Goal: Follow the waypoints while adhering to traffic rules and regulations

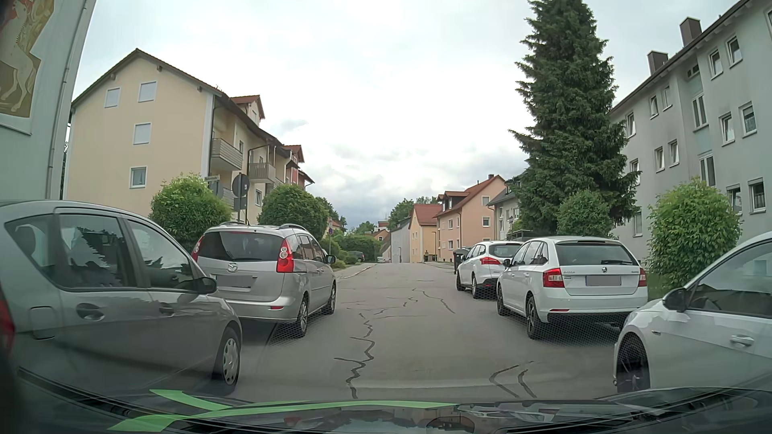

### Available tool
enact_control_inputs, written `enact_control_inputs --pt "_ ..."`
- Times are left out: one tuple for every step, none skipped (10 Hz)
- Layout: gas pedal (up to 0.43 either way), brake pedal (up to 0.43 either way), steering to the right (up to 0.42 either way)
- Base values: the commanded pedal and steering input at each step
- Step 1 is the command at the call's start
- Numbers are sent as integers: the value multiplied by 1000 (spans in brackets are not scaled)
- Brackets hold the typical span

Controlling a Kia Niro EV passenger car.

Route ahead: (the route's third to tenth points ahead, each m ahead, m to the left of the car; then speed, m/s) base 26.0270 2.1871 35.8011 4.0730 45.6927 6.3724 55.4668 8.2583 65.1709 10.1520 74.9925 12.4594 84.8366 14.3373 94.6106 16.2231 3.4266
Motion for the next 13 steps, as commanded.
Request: enact_control_inputs --pt "87 0 6" --pt "87 0 6" --pt "87 0 6" --pt "87 0 6" --pt "87 0 6" --pt "87 0 5" --pt "87 0 0" --pt "87 0 -6" --pt "87 0 -7" --pt "87 0 -7" --pt "87 0 -7" --pt "87 0 -7" --pt "87 0 -9"
